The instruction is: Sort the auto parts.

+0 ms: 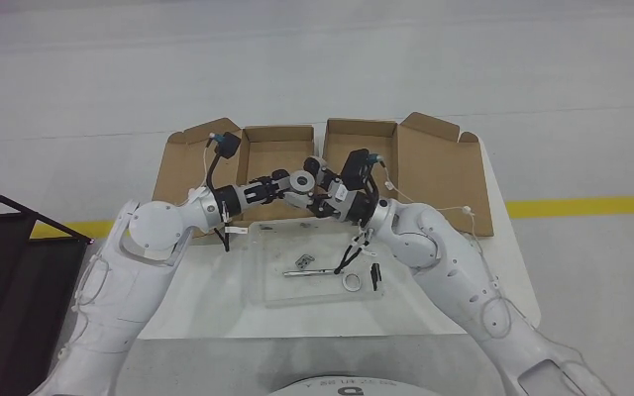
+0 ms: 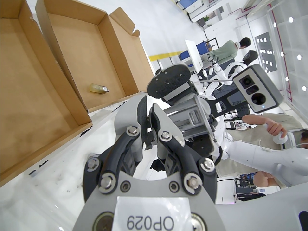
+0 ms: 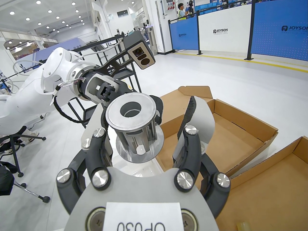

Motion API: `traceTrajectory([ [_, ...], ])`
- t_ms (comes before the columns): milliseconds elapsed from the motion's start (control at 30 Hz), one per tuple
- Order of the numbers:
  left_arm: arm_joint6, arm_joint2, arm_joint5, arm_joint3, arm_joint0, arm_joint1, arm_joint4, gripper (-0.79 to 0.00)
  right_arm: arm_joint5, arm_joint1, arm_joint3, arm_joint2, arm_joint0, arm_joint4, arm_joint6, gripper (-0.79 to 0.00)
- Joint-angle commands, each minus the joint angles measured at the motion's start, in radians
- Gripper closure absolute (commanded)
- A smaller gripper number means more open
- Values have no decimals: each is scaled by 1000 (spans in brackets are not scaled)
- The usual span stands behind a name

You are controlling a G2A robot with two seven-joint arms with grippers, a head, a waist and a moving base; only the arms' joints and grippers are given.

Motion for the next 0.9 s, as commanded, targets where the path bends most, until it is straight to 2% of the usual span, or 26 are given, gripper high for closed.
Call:
traceTrajectory([
  [0,-1,1,1,0,-2,0,2,0,1,-2,4,-4,3,1,1,-529],
  [100,-4,3,1,2,-4,0,3,0,-1,-4,7,-8,7,0,3,-388],
  [233,-10,6,3,6,-12,0,5,0,1,-7,11,-12,11,-2,4,-305],
  [300,-13,7,5,8,-16,0,5,0,2,-8,12,-13,13,-2,4,-191],
  [333,-13,7,7,8,-18,0,7,0,0,-8,12,-14,14,-4,3,-3],
  [467,-18,9,9,9,-24,0,7,0,-7,-10,17,-11,15,2,-5,0],
  [500,-21,9,9,10,-26,1,4,-323,-9,-10,19,-8,14,4,-8,0],
  [533,-26,10,6,10,-27,0,-2,-600,-12,-10,20,-6,14,6,-11,0],
  [567,-33,10,4,13,-29,0,-13,-785,-15,-10,23,-4,13,9,-15,0],
  [867,-62,-10,-5,27,-37,2,-82,-785,-71,-2,25,54,-24,60,-65,0],
])
